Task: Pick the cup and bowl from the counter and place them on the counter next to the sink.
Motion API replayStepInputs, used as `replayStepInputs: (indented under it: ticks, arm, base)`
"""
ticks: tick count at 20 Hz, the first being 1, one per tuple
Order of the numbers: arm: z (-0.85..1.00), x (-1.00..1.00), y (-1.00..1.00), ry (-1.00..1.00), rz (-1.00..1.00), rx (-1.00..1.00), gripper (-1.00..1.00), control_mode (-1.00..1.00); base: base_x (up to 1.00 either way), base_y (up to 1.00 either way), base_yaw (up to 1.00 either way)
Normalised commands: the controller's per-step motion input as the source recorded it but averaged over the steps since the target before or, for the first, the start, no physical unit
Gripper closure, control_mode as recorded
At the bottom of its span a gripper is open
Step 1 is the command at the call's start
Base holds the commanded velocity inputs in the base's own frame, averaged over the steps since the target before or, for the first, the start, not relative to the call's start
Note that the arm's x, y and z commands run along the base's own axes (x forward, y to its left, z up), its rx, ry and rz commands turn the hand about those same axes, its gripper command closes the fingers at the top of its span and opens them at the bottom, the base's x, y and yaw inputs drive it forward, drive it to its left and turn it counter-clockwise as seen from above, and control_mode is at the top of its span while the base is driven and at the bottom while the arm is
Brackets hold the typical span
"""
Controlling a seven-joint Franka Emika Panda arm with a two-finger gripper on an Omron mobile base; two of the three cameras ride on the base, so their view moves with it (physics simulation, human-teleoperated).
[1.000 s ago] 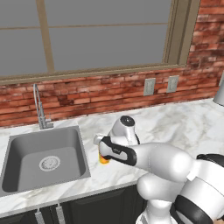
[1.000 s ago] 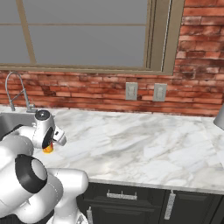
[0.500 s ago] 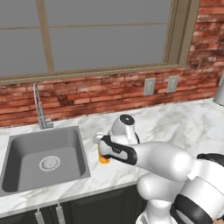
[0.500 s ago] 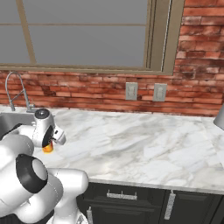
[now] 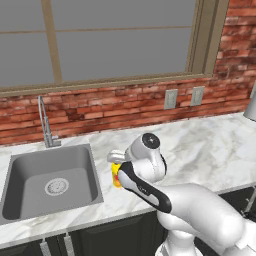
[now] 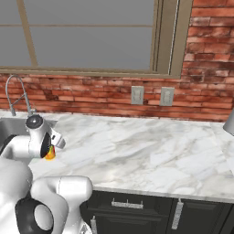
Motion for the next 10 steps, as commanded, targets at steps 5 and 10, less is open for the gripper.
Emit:
replayStepInputs:
  ticks: [5, 10]
  arm:
    - [0.47, -0.03, -0.07, -0.09, 0.03, 0.0, -1.0, -1.0]
    - [0.61, 0.0, -0.33, 0.03, 0.05, -0.06, -1.0, -1.0]
  base:
    - [0.0, 0.0, 0.0]
    - [0.0, 0.0, 0.0]
